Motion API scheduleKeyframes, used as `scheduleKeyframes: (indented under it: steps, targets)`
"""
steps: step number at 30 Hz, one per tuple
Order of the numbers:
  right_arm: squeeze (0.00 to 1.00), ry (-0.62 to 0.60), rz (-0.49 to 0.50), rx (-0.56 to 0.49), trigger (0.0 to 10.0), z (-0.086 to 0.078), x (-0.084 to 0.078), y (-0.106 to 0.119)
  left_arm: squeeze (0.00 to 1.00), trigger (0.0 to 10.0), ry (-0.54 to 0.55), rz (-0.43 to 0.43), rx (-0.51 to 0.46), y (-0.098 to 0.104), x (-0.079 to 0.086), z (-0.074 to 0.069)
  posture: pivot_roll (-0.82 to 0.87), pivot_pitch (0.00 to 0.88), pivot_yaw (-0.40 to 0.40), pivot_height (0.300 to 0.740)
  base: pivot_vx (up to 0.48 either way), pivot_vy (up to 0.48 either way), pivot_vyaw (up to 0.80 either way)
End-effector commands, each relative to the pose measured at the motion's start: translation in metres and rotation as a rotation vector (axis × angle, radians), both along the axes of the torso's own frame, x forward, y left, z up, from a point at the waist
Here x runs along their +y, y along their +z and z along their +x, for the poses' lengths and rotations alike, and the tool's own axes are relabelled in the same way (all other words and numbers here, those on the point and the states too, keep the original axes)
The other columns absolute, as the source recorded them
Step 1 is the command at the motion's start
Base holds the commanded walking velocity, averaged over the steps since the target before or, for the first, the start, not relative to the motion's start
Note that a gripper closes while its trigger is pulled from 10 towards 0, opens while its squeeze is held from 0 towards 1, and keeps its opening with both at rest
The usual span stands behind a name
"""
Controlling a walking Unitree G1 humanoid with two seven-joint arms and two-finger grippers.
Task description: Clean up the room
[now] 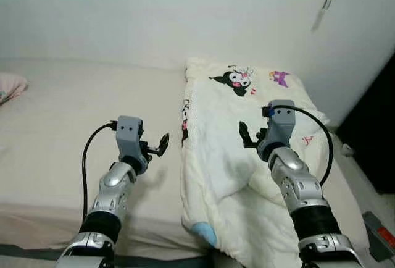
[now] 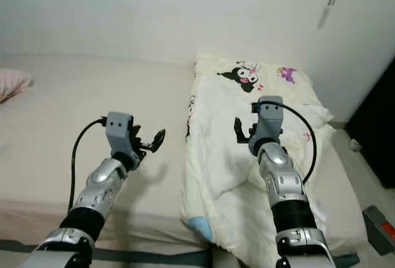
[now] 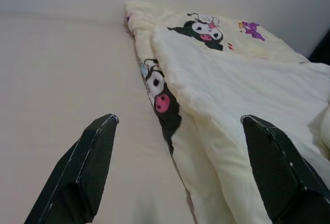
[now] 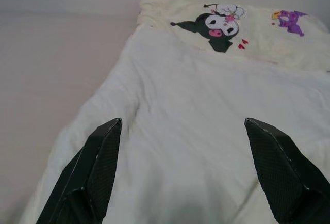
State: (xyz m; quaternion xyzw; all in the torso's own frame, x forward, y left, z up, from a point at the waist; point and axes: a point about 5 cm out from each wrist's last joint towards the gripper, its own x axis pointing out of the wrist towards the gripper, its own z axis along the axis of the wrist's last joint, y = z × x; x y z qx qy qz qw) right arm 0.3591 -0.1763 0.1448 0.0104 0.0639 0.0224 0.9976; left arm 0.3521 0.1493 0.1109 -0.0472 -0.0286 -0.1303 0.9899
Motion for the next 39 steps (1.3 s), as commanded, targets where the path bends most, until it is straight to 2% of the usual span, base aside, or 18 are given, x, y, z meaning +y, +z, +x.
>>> scheduleKeyframes:
  steps: [1, 6, 8, 18, 21, 26, 29, 35, 39]
  targets:
    - [0.0, 0.009, -0.002, 0.013, 10.0, -0.001, 0.002, -0.007, 0.0, 10.0, 0.001, 0.004, 0.006, -0.001, -0.001, 0.001, -0.07, 0.0, -0.055, 0.641, 0.0, 0.0, 0.0]
    - [0.0, 0.025, -0.008, 0.048, 10.0, -0.002, 0.005, -0.019, 0.0, 10.0, 0.012, 0.005, 0.02, -0.005, 0.002, 0.001, -0.07, 0.0, -0.056, 0.656, 0.0, 0.0, 0.0]
    - [0.0, 0.032, -0.01, 0.074, 10.0, -0.004, 0.007, -0.028, 0.0, 10.0, 0.031, 0.007, 0.031, -0.008, 0.008, 0.0, -0.07, 0.0, -0.06, 0.666, 0.0, 0.0, 0.0]
    - [0.0, 0.037, -0.011, 0.084, 10.0, -0.005, 0.008, -0.031, 0.0, 10.0, 0.04, 0.007, 0.035, -0.008, 0.011, 0.0, -0.07, 0.0, -0.061, 0.671, 0.0, 0.0, 0.0]
    - [0.0, 0.051, -0.017, 0.103, 10.0, -0.006, 0.009, -0.036, 0.0, 10.0, 0.081, 0.002, 0.074, -0.016, 0.02, -0.003, -0.07, 0.0, -0.064, 0.686, 0.0, 0.0, 0.0]
    - [0.0, 0.049, -0.021, 0.104, 10.0, -0.006, 0.007, -0.037, 0.0, 10.0, 0.093, 0.01, 0.116, -0.021, 0.022, -0.004, -0.07, 0.0, -0.066, 0.701, 0.0, 0.0, 0.0]
    - [0.0, 0.045, -0.023, 0.106, 10.0, -0.005, 0.006, -0.038, 0.0, 10.0, 0.093, 0.012, 0.138, -0.024, 0.023, -0.003, -0.07, 0.0, -0.066, 0.711, -0.48, 0.0, 0.0]
    - [0.0, 0.002, -0.044, 0.133, 10.0, -0.005, 0.003, -0.045, 0.0, 10.0, 0.101, 0.044, 0.129, -0.025, 0.024, -0.004, -0.07, 0.0, -0.07, 0.726, -0.16, 0.0, 0.0]
    - [0.0, -0.006, -0.021, 0.151, 10.0, -0.005, 0.002, -0.049, 0.0, 10.0, 0.103, 0.058, 0.122, -0.025, 0.025, -0.005, -0.06, 0.0, -0.078, 0.726, 0.0, 0.0, 0.0]
